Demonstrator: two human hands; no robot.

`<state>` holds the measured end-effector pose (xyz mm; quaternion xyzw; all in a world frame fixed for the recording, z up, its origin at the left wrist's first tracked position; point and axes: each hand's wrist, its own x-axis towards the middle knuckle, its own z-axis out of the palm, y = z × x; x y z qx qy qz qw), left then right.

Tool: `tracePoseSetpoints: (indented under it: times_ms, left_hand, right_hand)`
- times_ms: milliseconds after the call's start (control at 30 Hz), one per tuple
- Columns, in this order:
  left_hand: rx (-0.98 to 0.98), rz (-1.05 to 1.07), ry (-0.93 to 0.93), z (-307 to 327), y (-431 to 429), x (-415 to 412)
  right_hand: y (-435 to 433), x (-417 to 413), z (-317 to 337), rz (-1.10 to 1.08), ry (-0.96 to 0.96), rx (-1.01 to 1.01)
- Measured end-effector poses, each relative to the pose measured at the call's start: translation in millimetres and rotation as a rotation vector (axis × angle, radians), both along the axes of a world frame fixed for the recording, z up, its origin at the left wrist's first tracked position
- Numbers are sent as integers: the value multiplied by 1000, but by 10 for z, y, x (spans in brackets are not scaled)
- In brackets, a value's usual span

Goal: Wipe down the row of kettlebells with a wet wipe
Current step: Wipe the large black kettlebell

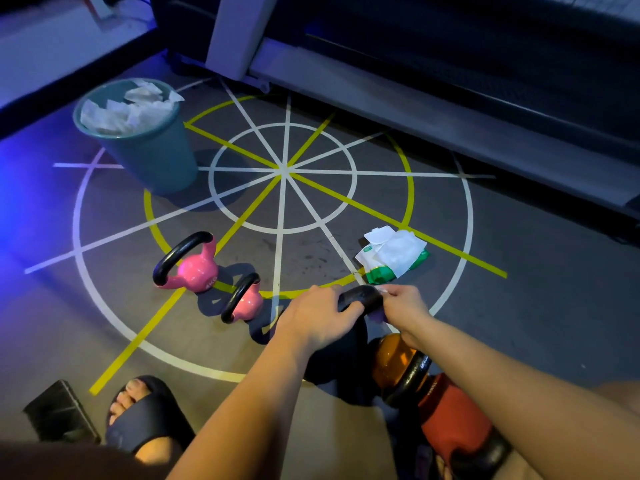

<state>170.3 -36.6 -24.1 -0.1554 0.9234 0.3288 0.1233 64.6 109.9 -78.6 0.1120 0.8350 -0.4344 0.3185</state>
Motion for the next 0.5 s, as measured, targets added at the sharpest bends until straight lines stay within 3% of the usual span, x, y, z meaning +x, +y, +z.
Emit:
tracePoseSetpoints:
  times_ms: [133, 267, 500]
  left_hand:
    - [20, 3, -18, 13, -7, -2]
    - [11, 6, -27, -11, -17, -4]
    - [-8, 11, -11, -66, -19, -7]
  right_hand:
    - [-18, -82, -86, 8, -175, -51]
    - [-75, -75, 118, -31, -164, -67]
    - [-55, 20, 507, 391, 272, 269]
